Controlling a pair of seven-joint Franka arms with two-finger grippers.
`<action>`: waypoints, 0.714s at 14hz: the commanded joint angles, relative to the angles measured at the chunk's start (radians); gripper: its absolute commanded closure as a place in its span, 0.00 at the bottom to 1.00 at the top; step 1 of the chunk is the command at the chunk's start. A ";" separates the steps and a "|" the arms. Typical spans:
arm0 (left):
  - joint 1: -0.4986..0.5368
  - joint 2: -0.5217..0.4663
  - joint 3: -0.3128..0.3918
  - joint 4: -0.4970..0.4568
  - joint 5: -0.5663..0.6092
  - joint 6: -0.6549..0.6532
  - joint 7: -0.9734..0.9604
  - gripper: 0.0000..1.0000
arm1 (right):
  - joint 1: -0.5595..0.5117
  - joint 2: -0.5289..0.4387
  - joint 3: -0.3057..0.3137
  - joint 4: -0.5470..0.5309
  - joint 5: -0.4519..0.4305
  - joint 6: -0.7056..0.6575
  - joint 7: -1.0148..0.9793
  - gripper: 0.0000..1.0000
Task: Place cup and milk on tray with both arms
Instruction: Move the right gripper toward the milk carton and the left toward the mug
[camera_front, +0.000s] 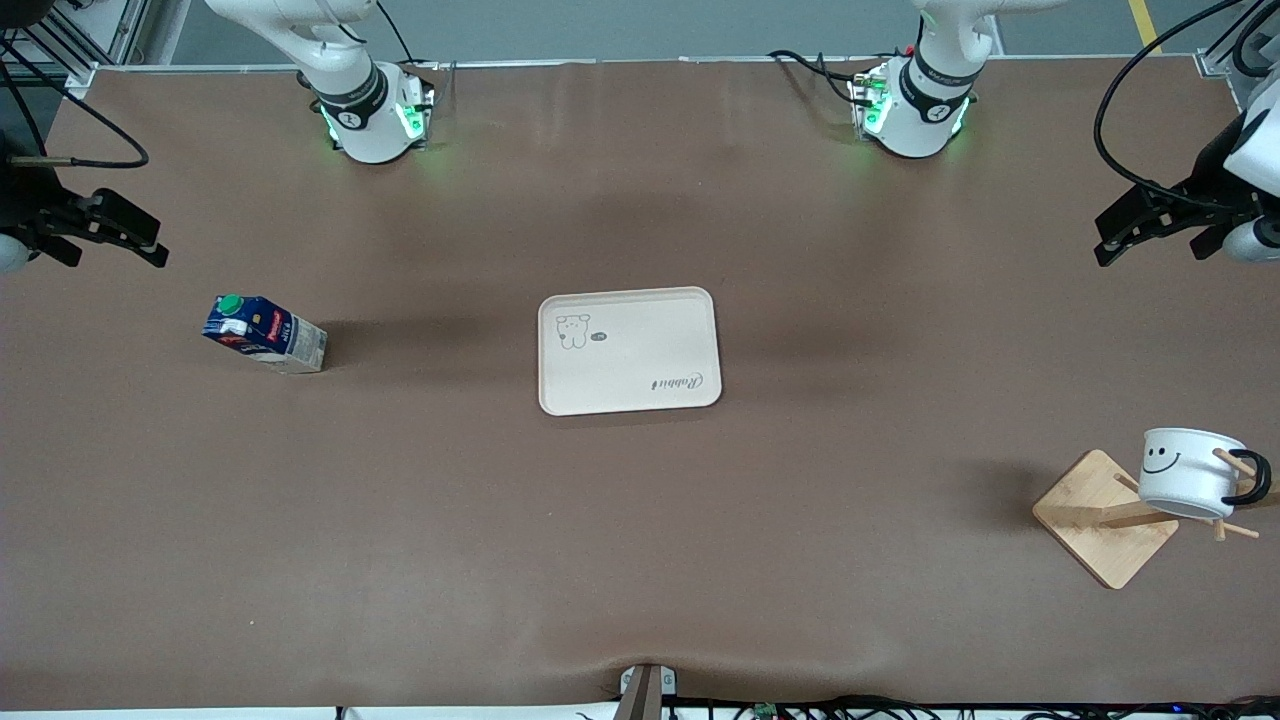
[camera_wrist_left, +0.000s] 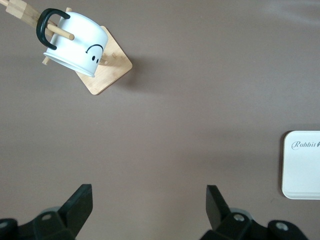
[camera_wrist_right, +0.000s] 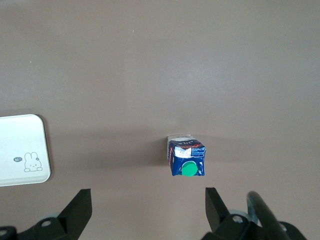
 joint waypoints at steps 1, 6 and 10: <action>0.004 0.016 0.002 0.036 -0.007 -0.013 0.010 0.00 | 0.004 0.009 -0.002 0.024 -0.011 -0.010 -0.003 0.00; 0.063 0.043 0.010 0.064 -0.012 -0.012 0.018 0.00 | -0.007 0.019 -0.004 0.024 -0.008 -0.009 0.001 0.00; 0.140 0.048 0.010 0.039 -0.015 0.086 0.007 0.00 | -0.010 0.036 -0.008 0.025 -0.005 -0.005 0.004 0.00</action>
